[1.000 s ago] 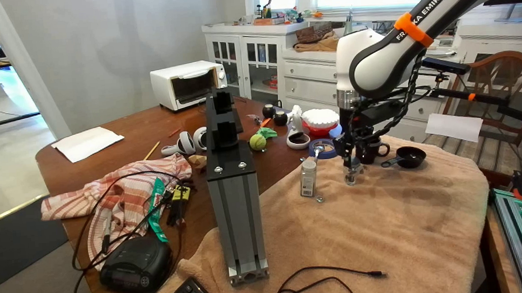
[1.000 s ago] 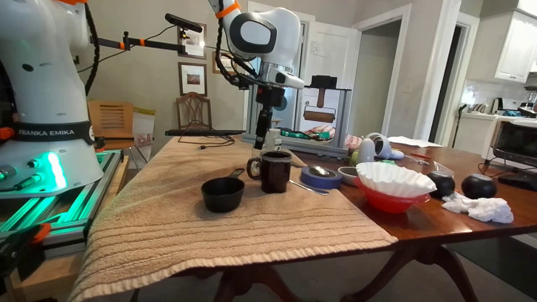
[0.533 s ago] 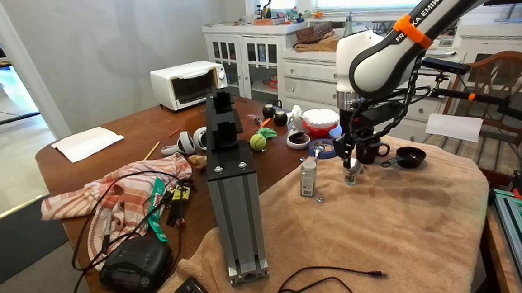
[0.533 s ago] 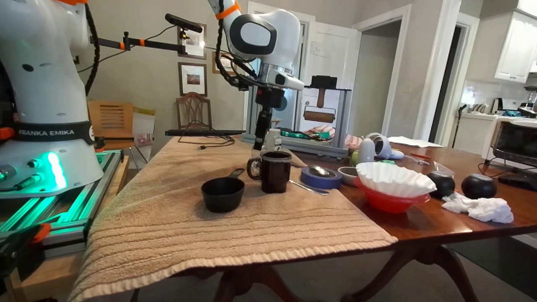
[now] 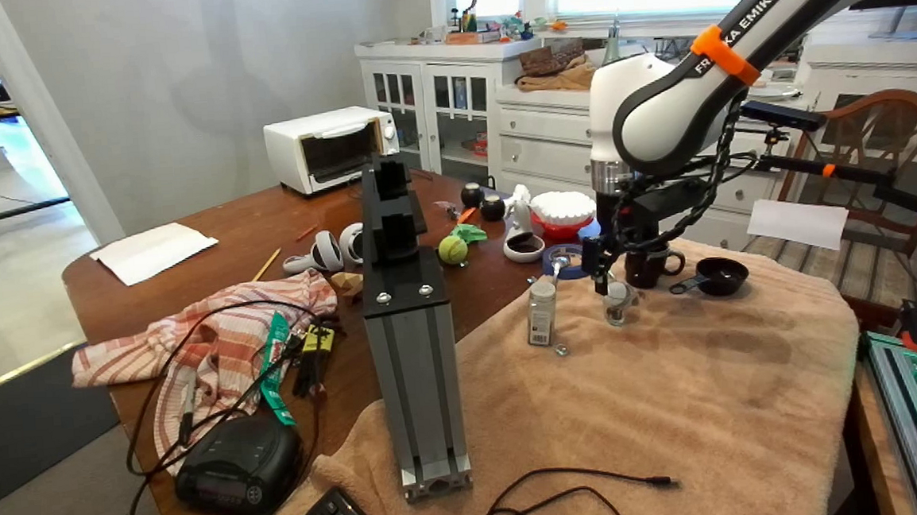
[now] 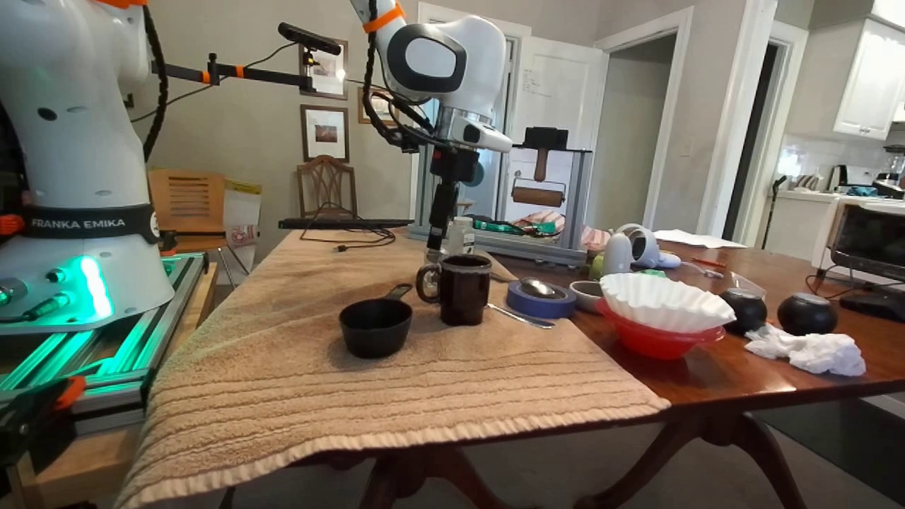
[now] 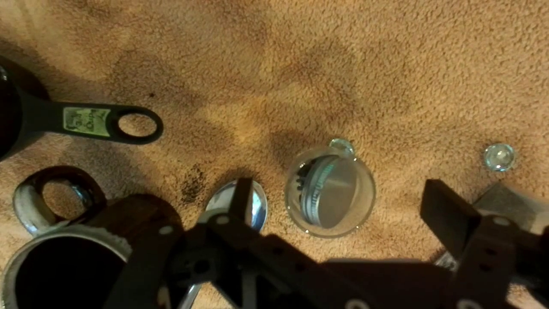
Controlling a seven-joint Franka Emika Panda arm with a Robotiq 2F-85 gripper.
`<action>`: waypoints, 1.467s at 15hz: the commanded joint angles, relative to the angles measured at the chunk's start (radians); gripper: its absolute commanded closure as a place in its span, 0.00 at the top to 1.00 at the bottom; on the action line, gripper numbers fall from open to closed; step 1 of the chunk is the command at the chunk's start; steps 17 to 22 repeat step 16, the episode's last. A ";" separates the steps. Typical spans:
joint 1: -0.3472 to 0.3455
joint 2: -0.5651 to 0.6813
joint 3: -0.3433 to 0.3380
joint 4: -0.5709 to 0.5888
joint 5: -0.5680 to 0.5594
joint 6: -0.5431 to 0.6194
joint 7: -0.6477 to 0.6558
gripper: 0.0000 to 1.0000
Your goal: Put the lid in the glass cup
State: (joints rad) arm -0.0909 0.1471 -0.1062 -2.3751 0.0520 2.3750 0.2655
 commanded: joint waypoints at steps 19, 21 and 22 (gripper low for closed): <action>-0.002 -0.029 -0.014 0.009 0.010 -0.007 0.076 1.00; -0.002 -0.029 -0.014 0.009 0.010 -0.007 0.076 1.00; -0.002 -0.029 -0.014 0.009 0.010 -0.007 0.076 1.00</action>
